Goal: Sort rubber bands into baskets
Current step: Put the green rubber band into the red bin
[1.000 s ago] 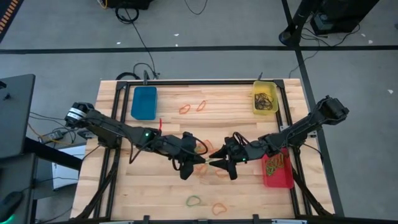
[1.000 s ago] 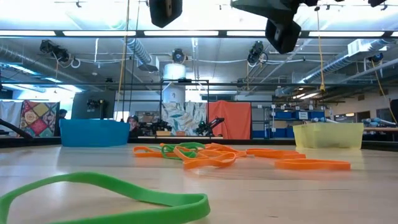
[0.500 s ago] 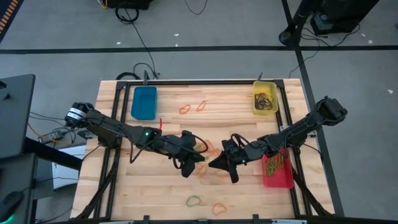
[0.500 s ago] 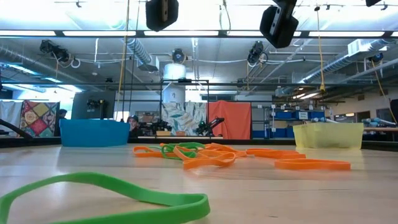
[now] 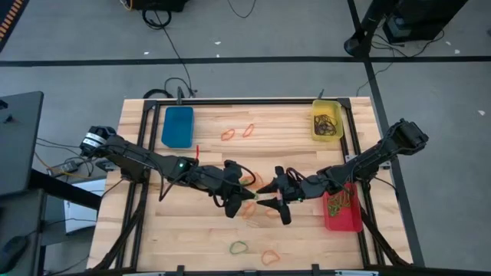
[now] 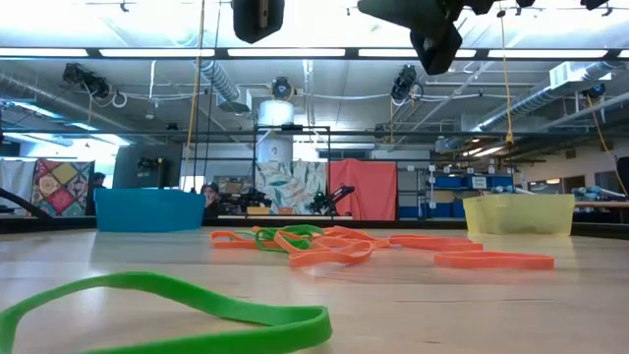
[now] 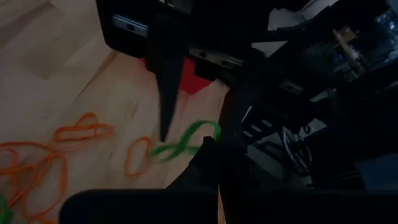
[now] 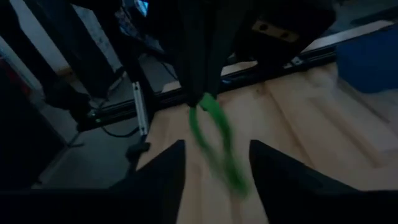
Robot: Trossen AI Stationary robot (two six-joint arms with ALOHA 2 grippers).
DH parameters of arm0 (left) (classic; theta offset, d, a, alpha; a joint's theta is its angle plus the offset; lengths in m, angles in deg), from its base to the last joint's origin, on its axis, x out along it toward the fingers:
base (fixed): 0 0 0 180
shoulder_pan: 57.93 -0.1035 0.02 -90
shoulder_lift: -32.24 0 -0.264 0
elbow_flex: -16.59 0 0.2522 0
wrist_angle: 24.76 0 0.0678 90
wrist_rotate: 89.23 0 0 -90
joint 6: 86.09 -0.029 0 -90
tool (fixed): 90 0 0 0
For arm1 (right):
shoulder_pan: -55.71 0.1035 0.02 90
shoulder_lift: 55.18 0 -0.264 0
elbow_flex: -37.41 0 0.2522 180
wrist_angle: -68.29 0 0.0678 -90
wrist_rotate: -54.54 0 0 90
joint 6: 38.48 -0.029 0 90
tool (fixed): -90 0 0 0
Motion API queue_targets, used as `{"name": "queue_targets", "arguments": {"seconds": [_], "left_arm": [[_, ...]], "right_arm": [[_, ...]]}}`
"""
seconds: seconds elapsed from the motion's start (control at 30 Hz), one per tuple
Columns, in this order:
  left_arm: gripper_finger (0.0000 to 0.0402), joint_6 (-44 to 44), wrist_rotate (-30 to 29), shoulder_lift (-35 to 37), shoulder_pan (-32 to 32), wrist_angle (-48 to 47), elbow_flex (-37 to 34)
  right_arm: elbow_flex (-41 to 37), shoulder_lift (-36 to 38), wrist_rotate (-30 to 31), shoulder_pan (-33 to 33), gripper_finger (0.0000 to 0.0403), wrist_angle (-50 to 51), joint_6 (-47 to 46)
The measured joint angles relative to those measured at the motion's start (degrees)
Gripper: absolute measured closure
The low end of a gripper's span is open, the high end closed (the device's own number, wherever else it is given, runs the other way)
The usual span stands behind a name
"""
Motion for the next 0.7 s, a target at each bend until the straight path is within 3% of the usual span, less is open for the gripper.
{"name": "queue_targets", "arguments": {"seconds": [0.13,0.3,0.4,0.63,0.7], "left_arm": [[0.0401,1.81,-0.21,0.0,-0.11,0.58,0.0],[0.04,3.59,-1.52,0.0,-0.78,1.41,0.0],[0.04,3.64,-1.56,0.0,-1.13,2.7,0.0],[0.0399,4.32,-2.81,0.0,-1.22,4.83,0.0],[0.0399,4.79,-2.83,0.0,-1.29,5.11,0.0]], "right_arm": [[0.0,0.0,1.59,0.0,0.0182,-0.01,1.73],[0.0,0.0,1.16,-0.54,0.0195,-0.13,2.08],[0.0,0.0,0.1,-0.72,0.0235,-0.94,2.05],[0.0,0.02,-1.8,-1.63,0.0379,-2.64,1.7],[0.0,0.02,-2.39,-2.0,0.0391,-2.85,0.64]]}}
